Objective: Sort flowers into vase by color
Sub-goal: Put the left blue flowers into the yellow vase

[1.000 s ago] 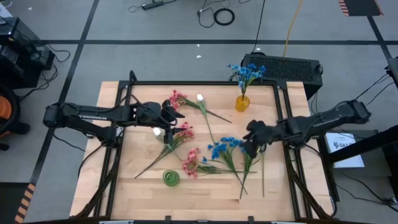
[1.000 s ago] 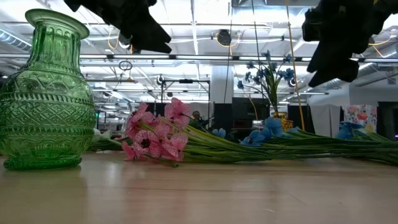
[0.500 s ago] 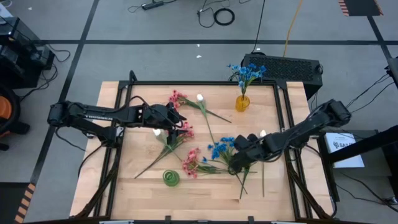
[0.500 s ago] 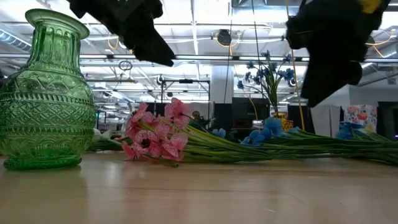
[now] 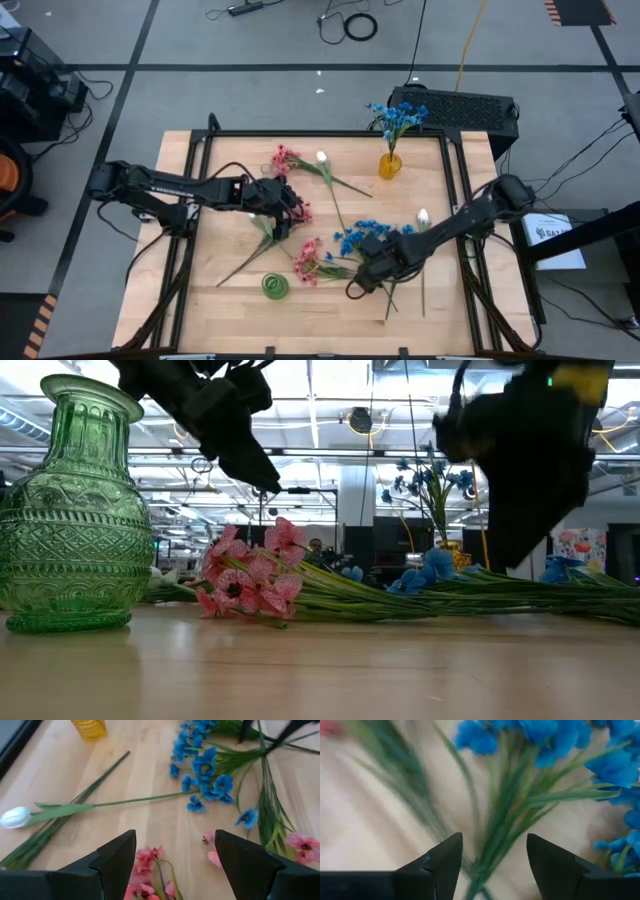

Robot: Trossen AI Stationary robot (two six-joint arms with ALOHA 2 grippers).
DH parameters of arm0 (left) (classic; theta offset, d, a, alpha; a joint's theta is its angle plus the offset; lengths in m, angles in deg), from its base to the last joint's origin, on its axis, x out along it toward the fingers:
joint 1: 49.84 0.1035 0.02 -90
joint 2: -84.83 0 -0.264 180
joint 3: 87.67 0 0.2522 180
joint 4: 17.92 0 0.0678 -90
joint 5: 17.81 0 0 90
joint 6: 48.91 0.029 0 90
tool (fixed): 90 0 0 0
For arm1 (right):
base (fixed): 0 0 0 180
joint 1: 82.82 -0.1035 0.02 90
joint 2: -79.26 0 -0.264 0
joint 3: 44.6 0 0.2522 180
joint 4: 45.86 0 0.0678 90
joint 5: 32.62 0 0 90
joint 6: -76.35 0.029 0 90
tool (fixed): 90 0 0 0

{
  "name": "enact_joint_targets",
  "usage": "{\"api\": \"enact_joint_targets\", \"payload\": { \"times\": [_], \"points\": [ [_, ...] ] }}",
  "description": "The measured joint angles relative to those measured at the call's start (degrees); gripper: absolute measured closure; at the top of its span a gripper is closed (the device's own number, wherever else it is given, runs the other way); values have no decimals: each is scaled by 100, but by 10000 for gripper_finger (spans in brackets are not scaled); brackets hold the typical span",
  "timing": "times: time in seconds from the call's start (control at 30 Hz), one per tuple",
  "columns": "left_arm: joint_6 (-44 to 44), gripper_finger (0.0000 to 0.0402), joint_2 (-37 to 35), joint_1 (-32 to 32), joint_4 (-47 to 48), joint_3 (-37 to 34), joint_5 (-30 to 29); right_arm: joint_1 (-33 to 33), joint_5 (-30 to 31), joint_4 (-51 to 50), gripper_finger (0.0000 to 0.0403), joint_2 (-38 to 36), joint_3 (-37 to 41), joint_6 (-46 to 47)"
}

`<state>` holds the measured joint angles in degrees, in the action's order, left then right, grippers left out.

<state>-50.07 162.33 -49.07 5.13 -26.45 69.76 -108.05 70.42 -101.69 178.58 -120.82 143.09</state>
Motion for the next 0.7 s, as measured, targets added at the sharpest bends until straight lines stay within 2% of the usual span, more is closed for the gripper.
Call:
{"api": "enact_joint_targets", "payload": {
  "times": [0.2,0.3,0.4,0.7],
  "points": [
    [4,123,17,-169,3,0,2,13,-172,-4,169,460,2,9],
    [5,123,17,-207,-29,0,2,26,-179,13,178,577,4,18],
    [6,123,17,-220,-43,0,2,28,-123,113,213,578,4,66],
    [60,123,17,-219,-99,0,24,39,48,21,371,295,4,138]
  ]
}}
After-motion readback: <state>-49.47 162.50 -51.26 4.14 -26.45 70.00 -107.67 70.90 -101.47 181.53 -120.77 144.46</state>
